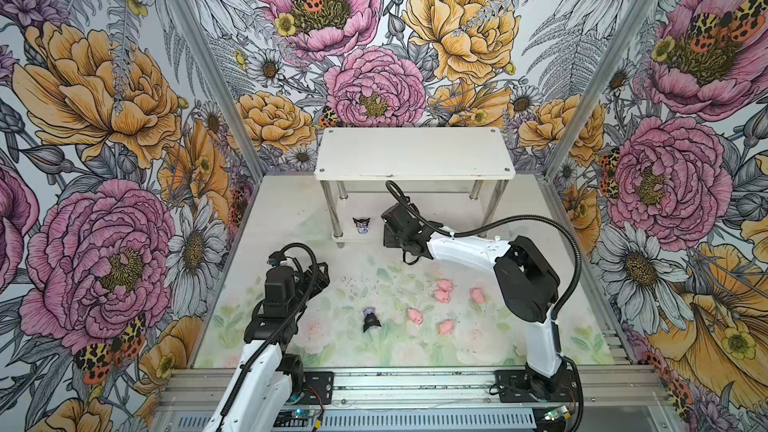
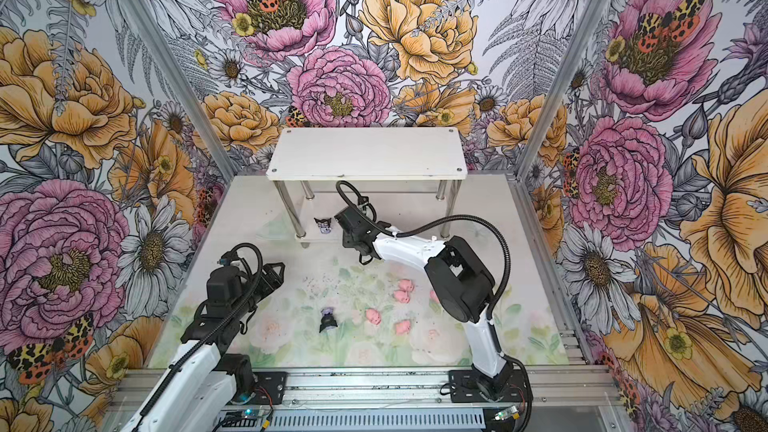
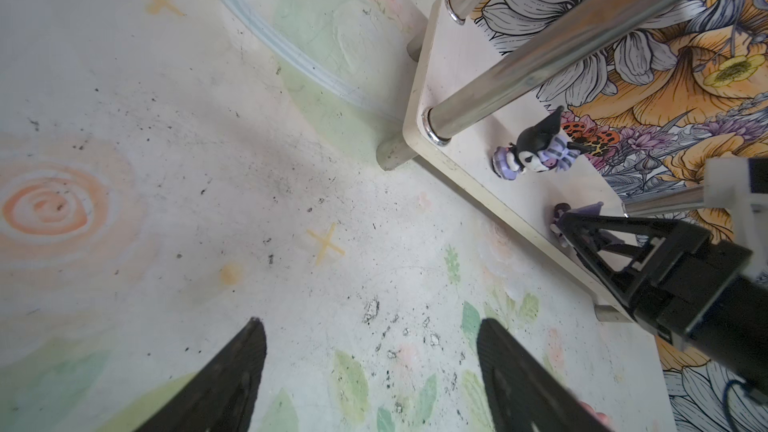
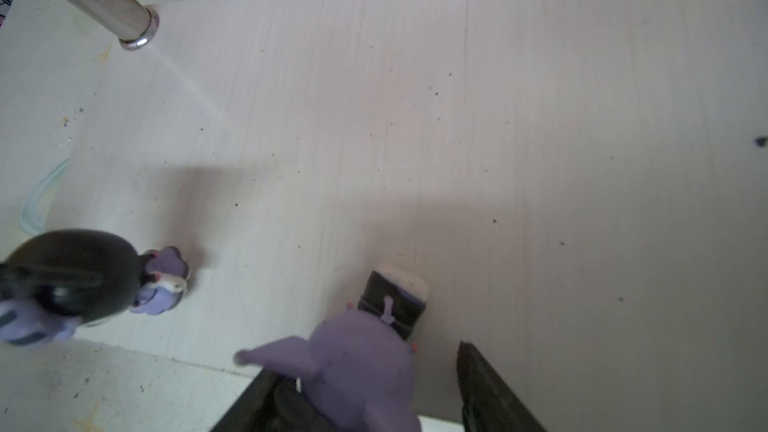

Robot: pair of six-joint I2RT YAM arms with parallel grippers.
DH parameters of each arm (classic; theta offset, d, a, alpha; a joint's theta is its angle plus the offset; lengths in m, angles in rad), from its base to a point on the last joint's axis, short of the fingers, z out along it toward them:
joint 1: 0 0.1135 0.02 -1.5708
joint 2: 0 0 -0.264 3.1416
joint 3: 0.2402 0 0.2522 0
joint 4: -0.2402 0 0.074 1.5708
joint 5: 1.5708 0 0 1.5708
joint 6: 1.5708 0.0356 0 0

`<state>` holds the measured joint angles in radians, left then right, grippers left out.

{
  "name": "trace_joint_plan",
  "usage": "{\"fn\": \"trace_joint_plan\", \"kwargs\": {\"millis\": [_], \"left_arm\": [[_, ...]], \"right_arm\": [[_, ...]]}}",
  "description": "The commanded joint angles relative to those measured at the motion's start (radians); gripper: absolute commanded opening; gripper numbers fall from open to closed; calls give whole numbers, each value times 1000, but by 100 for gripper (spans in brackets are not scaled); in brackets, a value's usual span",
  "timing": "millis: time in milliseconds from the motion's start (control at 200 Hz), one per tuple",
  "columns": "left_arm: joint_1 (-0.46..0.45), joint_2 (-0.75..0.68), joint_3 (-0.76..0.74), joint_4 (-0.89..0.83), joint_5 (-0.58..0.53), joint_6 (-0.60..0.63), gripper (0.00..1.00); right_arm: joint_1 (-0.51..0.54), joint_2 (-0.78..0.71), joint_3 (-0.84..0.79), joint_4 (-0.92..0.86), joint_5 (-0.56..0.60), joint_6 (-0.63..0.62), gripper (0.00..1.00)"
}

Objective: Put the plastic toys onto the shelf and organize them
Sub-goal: 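Open the right gripper to release the figure on the tier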

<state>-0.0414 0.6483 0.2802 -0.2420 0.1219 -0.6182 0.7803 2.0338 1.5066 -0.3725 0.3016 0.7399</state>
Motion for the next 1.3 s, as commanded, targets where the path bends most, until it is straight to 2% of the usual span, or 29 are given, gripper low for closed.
{"fn": "trace_joint_plan", "kwargs": {"millis": [0, 305, 495, 655, 921, 1106, 1291], "left_arm": [[9, -1, -6, 15, 13, 20, 82], [8, 3, -6, 16, 11, 19, 82], [9, 4, -6, 15, 10, 18, 82], [8, 4, -6, 15, 10, 18, 82], [8, 4, -5, 16, 12, 18, 82], [8, 10, -4, 15, 10, 16, 82], [8, 19, -1, 18, 9, 17, 82]], "right_arm": [[-15, -56, -23, -2, 5, -8, 63], [-29, -64, -39, 0, -7, -6, 64], [-29, -49, -28, 36, -51, -29, 57], [-29, -26, 6, 43, -98, -109, 50], [-47, -11, 10, 44, -145, -176, 48], [-61, 2, 12, 44, -190, -208, 41], [-71, 16, 24, 52, -233, -239, 38]]}}
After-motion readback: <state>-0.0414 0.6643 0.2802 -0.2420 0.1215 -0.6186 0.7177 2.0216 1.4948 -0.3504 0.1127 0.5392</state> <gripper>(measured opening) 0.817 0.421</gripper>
